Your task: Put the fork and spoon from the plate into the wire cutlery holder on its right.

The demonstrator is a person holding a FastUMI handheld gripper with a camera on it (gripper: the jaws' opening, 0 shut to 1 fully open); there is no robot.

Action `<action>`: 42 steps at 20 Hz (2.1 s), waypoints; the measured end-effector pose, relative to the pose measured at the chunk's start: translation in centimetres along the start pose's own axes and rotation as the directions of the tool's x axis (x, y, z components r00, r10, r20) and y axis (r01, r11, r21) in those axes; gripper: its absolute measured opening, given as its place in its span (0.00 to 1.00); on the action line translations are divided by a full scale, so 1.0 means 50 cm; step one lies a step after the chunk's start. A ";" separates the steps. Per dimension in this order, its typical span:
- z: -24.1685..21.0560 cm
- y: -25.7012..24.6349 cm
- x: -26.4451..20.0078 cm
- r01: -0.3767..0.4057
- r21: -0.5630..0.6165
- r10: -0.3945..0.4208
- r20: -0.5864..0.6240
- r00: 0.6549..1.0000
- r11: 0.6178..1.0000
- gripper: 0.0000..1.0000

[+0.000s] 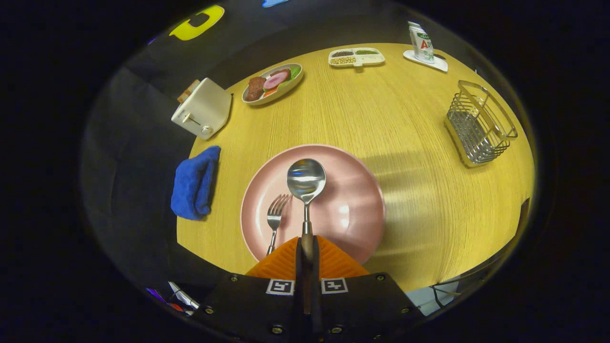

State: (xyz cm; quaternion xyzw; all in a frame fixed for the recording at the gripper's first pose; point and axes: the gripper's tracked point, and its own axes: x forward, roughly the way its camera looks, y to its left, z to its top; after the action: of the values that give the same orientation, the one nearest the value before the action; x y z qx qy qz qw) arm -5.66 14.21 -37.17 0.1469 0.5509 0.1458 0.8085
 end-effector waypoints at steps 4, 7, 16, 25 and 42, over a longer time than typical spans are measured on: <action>0.068 -0.052 -0.047 0.023 0.065 -0.029 0.094 0.995 0.998 0.06; 0.120 -0.106 -0.088 0.044 0.118 -0.063 0.161 0.985 0.992 0.06; 0.202 -0.292 -0.185 0.141 0.229 -0.197 0.243 0.950 0.963 0.06; 0.189 -0.365 -0.189 0.199 0.239 -0.230 0.109 0.967 0.951 0.06; 0.202 -0.381 -0.204 0.262 0.258 -0.276 0.020 0.961 0.930 0.09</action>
State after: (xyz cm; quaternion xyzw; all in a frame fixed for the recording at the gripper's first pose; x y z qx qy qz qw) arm 1.58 -8.02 -32.58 0.1759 0.5571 -0.0419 0.8105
